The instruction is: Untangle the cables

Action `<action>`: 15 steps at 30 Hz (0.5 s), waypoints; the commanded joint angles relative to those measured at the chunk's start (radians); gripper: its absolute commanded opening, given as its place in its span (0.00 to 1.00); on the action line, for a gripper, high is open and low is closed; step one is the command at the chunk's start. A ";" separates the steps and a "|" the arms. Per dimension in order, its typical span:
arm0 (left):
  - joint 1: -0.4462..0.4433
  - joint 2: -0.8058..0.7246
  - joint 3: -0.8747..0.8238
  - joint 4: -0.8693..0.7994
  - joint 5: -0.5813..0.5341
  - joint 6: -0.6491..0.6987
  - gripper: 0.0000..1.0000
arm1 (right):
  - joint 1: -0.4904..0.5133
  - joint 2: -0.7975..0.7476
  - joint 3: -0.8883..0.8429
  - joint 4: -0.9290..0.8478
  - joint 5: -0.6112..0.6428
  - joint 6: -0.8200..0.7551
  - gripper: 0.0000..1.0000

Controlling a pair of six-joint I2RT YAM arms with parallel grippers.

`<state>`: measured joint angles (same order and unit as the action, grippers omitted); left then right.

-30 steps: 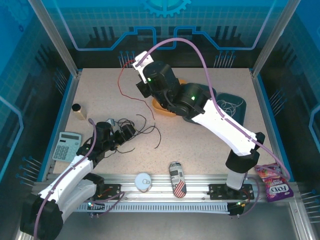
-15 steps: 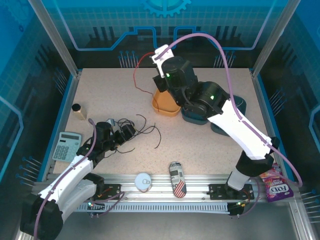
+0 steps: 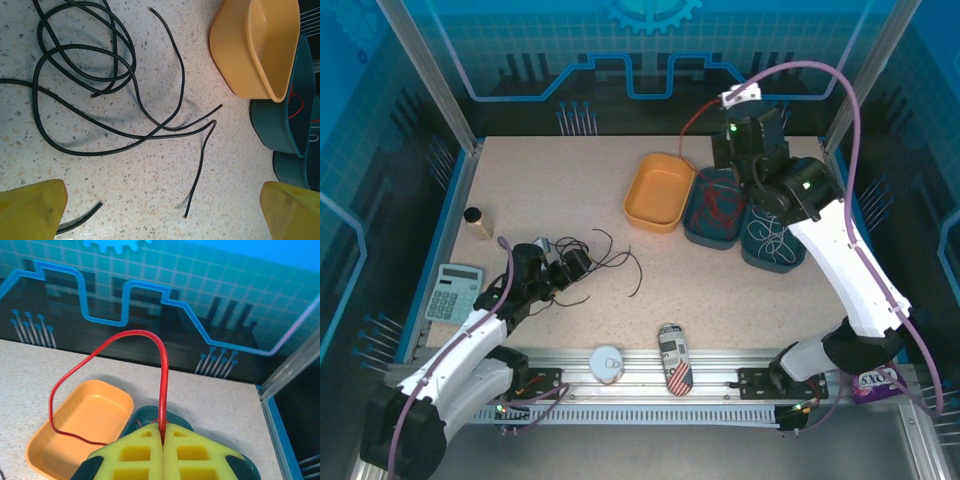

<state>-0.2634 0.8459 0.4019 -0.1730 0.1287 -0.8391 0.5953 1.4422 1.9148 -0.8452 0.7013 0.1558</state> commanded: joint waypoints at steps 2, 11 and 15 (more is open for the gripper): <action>0.010 0.011 -0.002 0.033 0.020 -0.008 0.99 | -0.103 -0.044 -0.092 0.019 -0.110 0.064 0.00; 0.010 0.027 0.006 0.036 0.028 -0.011 0.99 | -0.248 -0.058 -0.265 0.069 -0.232 0.128 0.00; 0.010 0.027 0.008 0.033 0.026 -0.011 0.99 | -0.257 -0.063 -0.295 0.064 -0.257 0.146 0.00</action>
<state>-0.2634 0.8707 0.4019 -0.1509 0.1295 -0.8394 0.3496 1.4059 1.6295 -0.8097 0.4877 0.2630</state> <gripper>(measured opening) 0.993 0.062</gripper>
